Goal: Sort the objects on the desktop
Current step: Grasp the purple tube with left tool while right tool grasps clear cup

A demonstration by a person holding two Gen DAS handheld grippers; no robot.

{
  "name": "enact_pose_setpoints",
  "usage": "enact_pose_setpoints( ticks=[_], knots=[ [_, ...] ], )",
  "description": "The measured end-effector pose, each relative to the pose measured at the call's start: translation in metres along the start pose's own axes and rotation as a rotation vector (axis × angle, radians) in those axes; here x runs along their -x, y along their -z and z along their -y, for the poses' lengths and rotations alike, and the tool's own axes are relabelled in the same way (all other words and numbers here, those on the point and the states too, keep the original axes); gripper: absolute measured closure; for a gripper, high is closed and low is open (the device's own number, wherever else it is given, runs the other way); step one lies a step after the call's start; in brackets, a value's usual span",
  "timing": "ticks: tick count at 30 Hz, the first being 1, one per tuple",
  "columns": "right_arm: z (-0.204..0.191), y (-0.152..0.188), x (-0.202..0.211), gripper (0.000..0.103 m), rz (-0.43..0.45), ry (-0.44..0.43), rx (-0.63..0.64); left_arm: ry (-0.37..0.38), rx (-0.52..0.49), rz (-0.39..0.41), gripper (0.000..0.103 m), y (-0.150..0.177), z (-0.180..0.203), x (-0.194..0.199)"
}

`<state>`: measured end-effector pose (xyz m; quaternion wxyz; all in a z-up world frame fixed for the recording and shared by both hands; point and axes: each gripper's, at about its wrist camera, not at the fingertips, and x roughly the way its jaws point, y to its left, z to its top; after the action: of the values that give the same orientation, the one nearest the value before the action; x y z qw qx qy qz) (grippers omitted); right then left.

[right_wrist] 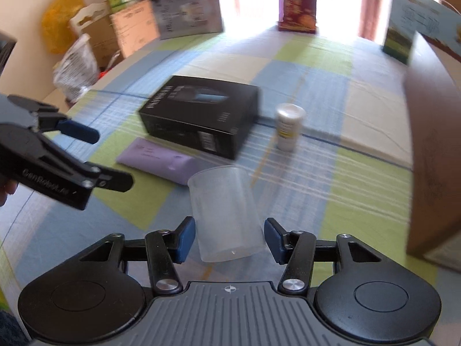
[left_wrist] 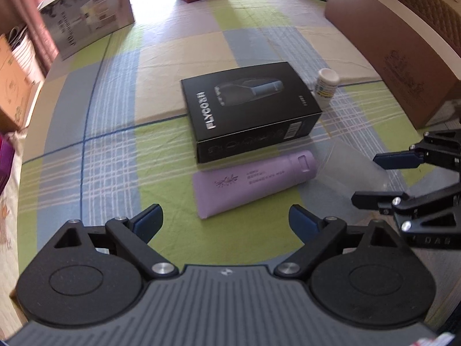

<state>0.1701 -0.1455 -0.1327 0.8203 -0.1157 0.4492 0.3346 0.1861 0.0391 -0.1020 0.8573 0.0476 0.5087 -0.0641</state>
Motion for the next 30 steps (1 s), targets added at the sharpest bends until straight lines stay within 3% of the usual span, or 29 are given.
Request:
enact_pose_setpoints(
  ticks=[12,15,19,21,23,30],
  knots=[
    [0.063,0.034,0.042,0.053,-0.005,0.15,-0.245,0.125,-0.198,0.068,0.028,-0.013,0.02,-0.018],
    [0.073,0.04,0.051,0.053,-0.002,0.166,-0.289,0.131,-0.243,0.073,0.039,-0.016,0.024,-0.026],
    [0.08,0.047,0.06,0.053,0.0,0.184,-0.306,0.098,-0.307,0.076,0.044,-0.017,0.032,-0.033],
    [0.082,0.049,0.061,0.053,-0.001,0.186,-0.311,0.12,-0.296,0.044,0.062,-0.018,0.035,-0.034],
    [0.084,0.051,0.064,0.053,-0.002,0.192,-0.314,0.152,-0.26,0.008,0.066,-0.017,0.038,-0.033],
    [0.091,0.059,0.066,0.053,-0.023,0.198,-0.314,0.185,-0.159,-0.029,0.065,-0.009,0.058,-0.026]
  ],
)
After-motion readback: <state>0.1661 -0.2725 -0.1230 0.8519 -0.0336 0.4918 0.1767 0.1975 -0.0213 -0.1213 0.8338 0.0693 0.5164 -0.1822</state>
